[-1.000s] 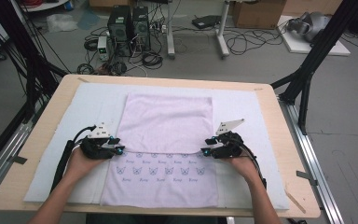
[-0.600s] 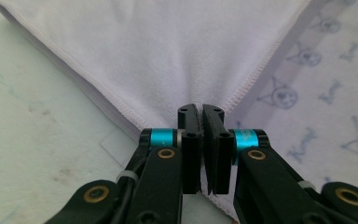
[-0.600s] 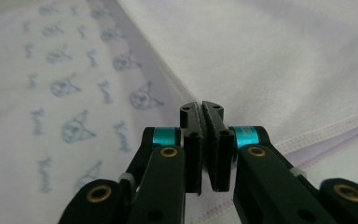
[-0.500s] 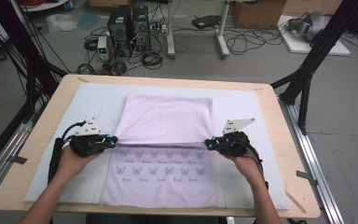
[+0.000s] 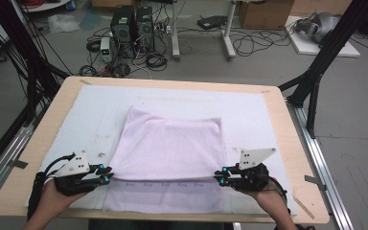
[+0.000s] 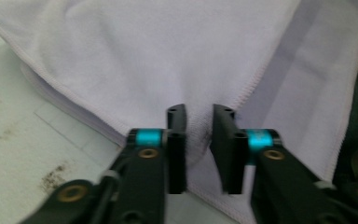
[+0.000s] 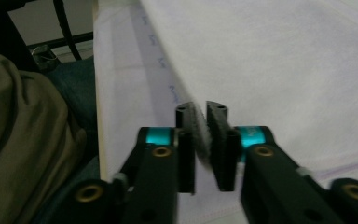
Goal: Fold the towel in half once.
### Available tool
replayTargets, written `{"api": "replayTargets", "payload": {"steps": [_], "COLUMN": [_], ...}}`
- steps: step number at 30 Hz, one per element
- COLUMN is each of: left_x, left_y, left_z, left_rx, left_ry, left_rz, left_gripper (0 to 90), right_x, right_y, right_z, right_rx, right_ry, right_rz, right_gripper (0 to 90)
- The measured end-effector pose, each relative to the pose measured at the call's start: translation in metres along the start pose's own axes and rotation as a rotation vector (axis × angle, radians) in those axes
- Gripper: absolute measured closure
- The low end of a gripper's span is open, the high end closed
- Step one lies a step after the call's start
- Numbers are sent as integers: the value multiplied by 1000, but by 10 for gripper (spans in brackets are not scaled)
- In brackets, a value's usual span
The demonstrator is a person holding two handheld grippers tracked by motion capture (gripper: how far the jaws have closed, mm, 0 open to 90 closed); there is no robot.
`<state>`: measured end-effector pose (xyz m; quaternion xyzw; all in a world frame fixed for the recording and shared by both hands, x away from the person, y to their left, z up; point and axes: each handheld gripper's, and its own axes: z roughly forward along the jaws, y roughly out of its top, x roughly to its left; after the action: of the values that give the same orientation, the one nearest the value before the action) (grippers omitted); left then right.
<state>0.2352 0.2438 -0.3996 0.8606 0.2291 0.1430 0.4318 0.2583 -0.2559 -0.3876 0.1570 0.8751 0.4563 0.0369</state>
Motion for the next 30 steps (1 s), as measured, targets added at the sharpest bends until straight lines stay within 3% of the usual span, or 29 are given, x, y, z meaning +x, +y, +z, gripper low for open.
{"api": "replayTargets", "payload": {"steps": [2,5,8,13,17,18,22,25,30], "left_x": [2,9,14,16,13,11,10,10,5], "left_y": [0,1,-1,-8,-13,-14,-12,-9,-1], "left_z": [0,6,18,38,47,48,48,44,21], "left_rx": [3,8,31,91,134,124,125,117,66], "left_ry": [-1,-4,-14,-49,-70,-71,-81,-76,-70], "left_rz": [2,0,-4,10,22,17,26,24,26], "left_gripper": [637,631,648,672,684,702,869,882,884], "right_x": [-2,-11,-16,-23,-20,-19,-18,-16,-8], "right_y": [-2,0,-2,-14,-23,-25,-27,-24,-8], "right_z": [-2,0,14,41,48,50,53,51,36], "right_rx": [-30,-45,3,90,129,145,133,135,66], "right_ry": [-21,-37,-46,-17,-4,-1,14,0,-4], "right_rz": [18,36,29,33,40,38,46,37,13], "right_gripper": [704,671,650,630,643,669,833,849,852]}}
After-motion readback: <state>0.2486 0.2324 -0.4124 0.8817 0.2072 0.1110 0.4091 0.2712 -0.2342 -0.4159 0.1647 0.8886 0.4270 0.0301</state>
